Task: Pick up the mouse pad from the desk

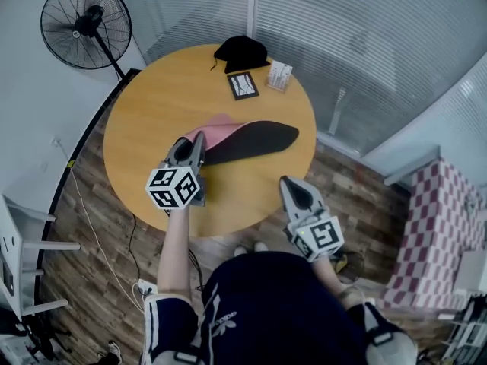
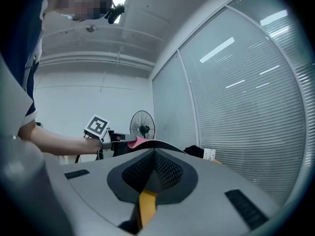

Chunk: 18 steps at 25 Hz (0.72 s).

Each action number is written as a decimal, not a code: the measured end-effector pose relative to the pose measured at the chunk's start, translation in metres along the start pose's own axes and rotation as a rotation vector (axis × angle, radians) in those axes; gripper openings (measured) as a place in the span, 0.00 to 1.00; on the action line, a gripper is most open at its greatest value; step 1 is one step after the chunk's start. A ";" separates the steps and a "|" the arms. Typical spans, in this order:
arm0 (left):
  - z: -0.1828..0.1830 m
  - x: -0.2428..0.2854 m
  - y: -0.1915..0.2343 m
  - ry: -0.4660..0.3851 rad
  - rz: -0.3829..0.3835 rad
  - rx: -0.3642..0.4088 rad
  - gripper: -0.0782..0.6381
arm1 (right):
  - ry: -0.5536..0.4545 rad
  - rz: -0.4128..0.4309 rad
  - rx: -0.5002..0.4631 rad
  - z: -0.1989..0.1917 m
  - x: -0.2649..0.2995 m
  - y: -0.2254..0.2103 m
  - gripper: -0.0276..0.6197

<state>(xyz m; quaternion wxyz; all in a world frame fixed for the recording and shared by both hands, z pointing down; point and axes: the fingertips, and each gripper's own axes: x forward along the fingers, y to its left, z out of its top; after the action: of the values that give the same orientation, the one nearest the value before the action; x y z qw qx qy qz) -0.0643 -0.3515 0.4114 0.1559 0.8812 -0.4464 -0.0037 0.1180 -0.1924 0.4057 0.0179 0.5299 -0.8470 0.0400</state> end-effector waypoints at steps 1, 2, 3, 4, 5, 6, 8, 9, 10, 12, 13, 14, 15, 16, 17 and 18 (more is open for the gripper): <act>0.008 0.002 0.002 -0.008 0.002 0.012 0.14 | -0.002 -0.001 -0.001 0.001 0.000 0.000 0.05; 0.016 0.005 0.003 -0.016 0.002 0.025 0.14 | -0.004 -0.003 -0.001 0.002 -0.001 0.000 0.05; 0.025 0.009 0.004 -0.025 0.003 0.039 0.14 | -0.006 -0.005 -0.001 0.003 -0.002 -0.001 0.05; 0.035 0.012 0.005 -0.037 0.006 0.052 0.14 | -0.009 -0.006 -0.002 0.004 -0.003 -0.001 0.05; 0.046 0.016 0.007 -0.051 0.011 0.063 0.14 | -0.012 -0.006 -0.004 0.004 -0.004 -0.001 0.05; 0.058 0.020 0.008 -0.068 0.017 0.076 0.14 | -0.013 -0.006 -0.006 0.005 -0.005 -0.001 0.05; 0.083 0.026 0.010 -0.104 0.028 0.108 0.14 | -0.015 -0.007 -0.008 0.005 -0.006 -0.002 0.05; 0.094 0.030 0.011 -0.120 0.031 0.125 0.14 | -0.016 -0.008 -0.009 0.005 -0.007 -0.003 0.05; 0.106 0.033 0.011 -0.133 0.034 0.141 0.14 | -0.017 -0.009 -0.011 0.006 -0.008 -0.004 0.05; 0.127 0.038 0.012 -0.153 0.042 0.175 0.14 | -0.023 -0.012 -0.013 0.008 -0.009 -0.005 0.05; 0.138 0.039 0.014 -0.161 0.046 0.193 0.14 | -0.026 -0.015 -0.015 0.010 -0.009 -0.005 0.05; 0.149 0.039 0.015 -0.170 0.050 0.209 0.14 | -0.029 -0.018 -0.017 0.011 -0.010 -0.006 0.05; 0.160 0.038 0.017 -0.179 0.054 0.224 0.14 | -0.032 -0.022 -0.021 0.013 -0.010 -0.007 0.05; 0.171 0.036 0.018 -0.190 0.058 0.236 0.14 | -0.034 -0.025 -0.027 0.014 -0.010 -0.008 0.05; 0.182 0.034 0.019 -0.203 0.062 0.248 0.14 | -0.036 -0.028 -0.031 0.015 -0.011 -0.010 0.05; 0.192 0.031 0.019 -0.216 0.066 0.258 0.14 | -0.035 -0.031 -0.030 0.015 -0.011 -0.011 0.05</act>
<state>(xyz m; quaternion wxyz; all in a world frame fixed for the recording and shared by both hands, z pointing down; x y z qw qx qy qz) -0.0889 -0.4384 0.2385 -0.0074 0.8731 -0.4862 -0.0361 0.1334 -0.1885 0.3901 0.0116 0.5432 -0.8394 0.0177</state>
